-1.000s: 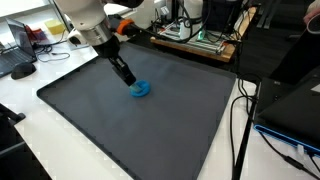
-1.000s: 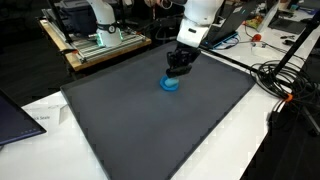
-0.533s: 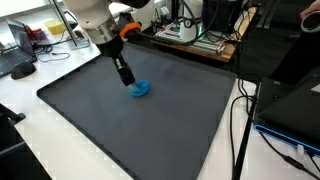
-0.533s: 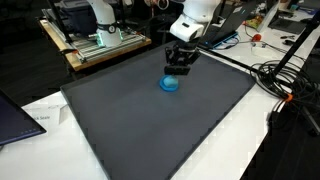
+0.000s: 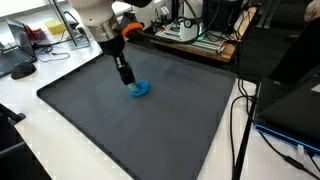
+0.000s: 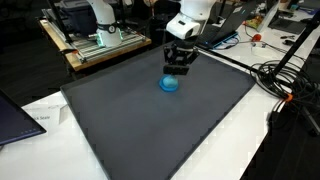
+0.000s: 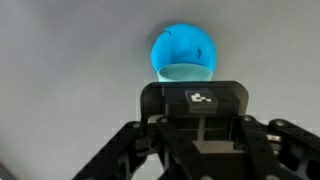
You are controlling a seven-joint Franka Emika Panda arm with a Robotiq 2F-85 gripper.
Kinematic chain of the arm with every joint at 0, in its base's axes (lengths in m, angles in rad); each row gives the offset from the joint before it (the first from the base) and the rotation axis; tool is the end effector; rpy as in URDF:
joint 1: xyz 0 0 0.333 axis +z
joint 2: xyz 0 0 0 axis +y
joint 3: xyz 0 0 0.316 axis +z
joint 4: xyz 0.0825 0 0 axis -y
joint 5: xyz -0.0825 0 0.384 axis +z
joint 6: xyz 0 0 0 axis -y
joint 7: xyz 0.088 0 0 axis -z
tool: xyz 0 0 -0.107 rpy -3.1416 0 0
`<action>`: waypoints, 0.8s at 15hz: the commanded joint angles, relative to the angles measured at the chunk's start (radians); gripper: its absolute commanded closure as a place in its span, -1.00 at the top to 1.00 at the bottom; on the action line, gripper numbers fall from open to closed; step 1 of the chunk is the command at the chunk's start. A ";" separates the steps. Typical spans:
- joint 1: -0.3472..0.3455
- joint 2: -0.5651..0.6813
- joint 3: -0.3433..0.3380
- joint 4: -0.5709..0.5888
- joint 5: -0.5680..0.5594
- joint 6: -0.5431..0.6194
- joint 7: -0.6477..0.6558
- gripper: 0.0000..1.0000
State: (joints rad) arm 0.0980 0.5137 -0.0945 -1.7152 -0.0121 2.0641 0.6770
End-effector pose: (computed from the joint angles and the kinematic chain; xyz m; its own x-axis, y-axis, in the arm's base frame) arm 0.6507 0.0071 0.2794 0.7835 -0.6147 -0.0915 -0.6002 -0.7866 0.1453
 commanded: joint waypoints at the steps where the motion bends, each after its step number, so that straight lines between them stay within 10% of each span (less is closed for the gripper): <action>1: -0.002 -0.001 0.002 -0.001 -0.001 0.000 -0.001 -0.07; 3: -0.002 -0.003 0.002 -0.003 -0.001 0.001 -0.002 -0.07; 4: -0.002 -0.003 0.002 -0.004 -0.001 0.001 -0.002 -0.57; 12: -0.052 0.016 0.031 0.034 0.246 0.045 0.109 -0.57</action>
State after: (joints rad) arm 0.0683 0.5098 -0.0859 -1.7050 0.1398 2.0530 0.7339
